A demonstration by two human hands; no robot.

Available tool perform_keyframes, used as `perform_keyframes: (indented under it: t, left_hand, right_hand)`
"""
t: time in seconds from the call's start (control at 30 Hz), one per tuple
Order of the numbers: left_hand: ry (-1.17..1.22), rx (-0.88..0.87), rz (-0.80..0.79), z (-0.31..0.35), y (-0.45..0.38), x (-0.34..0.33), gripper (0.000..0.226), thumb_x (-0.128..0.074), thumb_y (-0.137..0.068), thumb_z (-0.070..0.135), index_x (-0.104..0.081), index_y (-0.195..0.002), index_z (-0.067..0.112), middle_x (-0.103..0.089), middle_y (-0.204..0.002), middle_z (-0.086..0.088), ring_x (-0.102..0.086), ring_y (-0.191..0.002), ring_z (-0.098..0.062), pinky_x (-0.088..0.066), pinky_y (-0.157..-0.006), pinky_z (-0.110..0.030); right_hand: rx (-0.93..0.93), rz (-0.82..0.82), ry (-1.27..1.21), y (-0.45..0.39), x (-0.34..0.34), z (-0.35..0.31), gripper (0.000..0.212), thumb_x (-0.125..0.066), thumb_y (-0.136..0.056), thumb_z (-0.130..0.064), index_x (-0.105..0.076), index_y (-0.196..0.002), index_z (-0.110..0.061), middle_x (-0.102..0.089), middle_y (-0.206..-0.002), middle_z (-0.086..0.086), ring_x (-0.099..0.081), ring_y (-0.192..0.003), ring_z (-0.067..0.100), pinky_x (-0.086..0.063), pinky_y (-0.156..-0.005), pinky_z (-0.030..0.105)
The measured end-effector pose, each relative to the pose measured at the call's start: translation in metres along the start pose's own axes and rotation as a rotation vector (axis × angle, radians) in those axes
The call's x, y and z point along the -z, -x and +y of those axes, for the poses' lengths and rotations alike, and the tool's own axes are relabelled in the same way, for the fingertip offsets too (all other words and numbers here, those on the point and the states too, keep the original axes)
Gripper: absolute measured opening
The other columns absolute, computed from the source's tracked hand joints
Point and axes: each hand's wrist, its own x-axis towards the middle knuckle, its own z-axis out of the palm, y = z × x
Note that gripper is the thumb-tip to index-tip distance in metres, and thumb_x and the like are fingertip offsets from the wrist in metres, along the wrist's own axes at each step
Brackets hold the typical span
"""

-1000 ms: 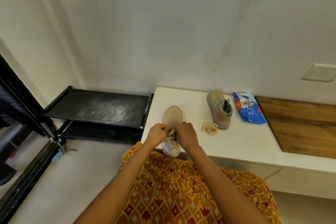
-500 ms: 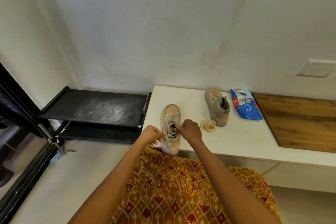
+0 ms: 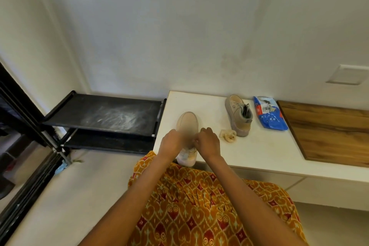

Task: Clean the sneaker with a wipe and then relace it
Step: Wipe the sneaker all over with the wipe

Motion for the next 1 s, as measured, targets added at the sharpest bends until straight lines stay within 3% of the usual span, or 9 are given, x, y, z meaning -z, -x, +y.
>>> perform_keyframes:
  t: [0.17, 0.33, 0.47, 0.6, 0.8, 1.0]
  left_hand:
    - [0.063, 0.044, -0.004, -0.003, -0.004, -0.009, 0.019, -0.058, -0.091, 0.018, -0.067, -0.106, 0.011, -0.057, -0.109, -0.006, -0.059, -0.095, -0.018, -0.051, -0.085, -0.024]
    - [0.382, 0.284, 0.113, -0.003, -0.008, -0.008, 0.019, -0.049, -0.093, 0.007, -0.050, -0.112, 0.007, -0.059, -0.109, -0.011, -0.056, -0.089, -0.016, -0.046, -0.072, -0.023]
    - [0.455, 0.397, 0.028, -0.005, -0.012, -0.011, 0.039, -0.058, -0.090, 0.020, -0.047, -0.126, 0.011, -0.056, -0.121, -0.013, -0.060, -0.101, -0.022, -0.049, -0.073, -0.025]
    - [0.408, 0.376, -0.065, -0.004, -0.012, -0.018, 0.037, -0.065, -0.086, 0.020, -0.056, -0.121, 0.011, -0.063, -0.114, -0.013, -0.064, -0.094, -0.025, -0.056, -0.075, -0.034]
    - [0.449, 0.354, -0.019, -0.008, -0.009, -0.019, 0.035, -0.069, -0.083, 0.014, -0.062, -0.117, 0.010, -0.066, -0.109, -0.011, -0.065, -0.092, -0.025, -0.056, -0.081, -0.039]
    - [0.523, 0.359, 0.101, 0.003, -0.017, -0.025, 0.030, -0.068, -0.084, 0.018, -0.065, -0.114, 0.015, -0.068, -0.107, -0.007, -0.065, -0.090, -0.020, -0.057, -0.079, -0.035]
  right_hand:
    - [-0.007, -0.094, -0.234, -0.008, -0.002, -0.010, 0.024, -0.051, -0.089, -0.010, -0.062, -0.110, -0.010, -0.065, -0.105, 0.012, -0.059, -0.098, 0.028, -0.045, -0.071, 0.031]
    - [-0.173, 0.039, -0.557, -0.007, 0.004, -0.013, 0.023, -0.042, -0.094, -0.011, -0.056, -0.112, -0.010, -0.066, -0.107, 0.010, -0.063, -0.093, 0.023, -0.042, -0.067, 0.023]
    - [-0.101, 0.006, -0.490, 0.000, -0.004, -0.006, 0.014, -0.054, -0.090, -0.019, -0.067, -0.095, -0.015, -0.065, -0.099, 0.003, -0.060, -0.092, 0.018, -0.044, -0.069, 0.024]
    - [-0.049, -0.066, -0.348, 0.003, -0.016, -0.003, 0.015, -0.057, -0.088, -0.018, -0.070, -0.095, -0.019, -0.060, -0.098, 0.003, -0.057, -0.090, 0.019, -0.039, -0.066, 0.024]
    - [-0.035, -0.003, -0.450, 0.002, -0.017, -0.005, 0.021, -0.053, -0.091, -0.011, -0.060, -0.110, -0.011, -0.063, -0.109, 0.006, -0.061, -0.094, 0.021, -0.040, -0.072, 0.018]
    - [-0.014, 0.048, -0.530, -0.003, -0.014, 0.017, 0.025, -0.055, -0.087, -0.004, -0.055, -0.111, -0.011, -0.058, -0.109, 0.008, -0.062, -0.087, 0.022, -0.043, -0.069, 0.018]
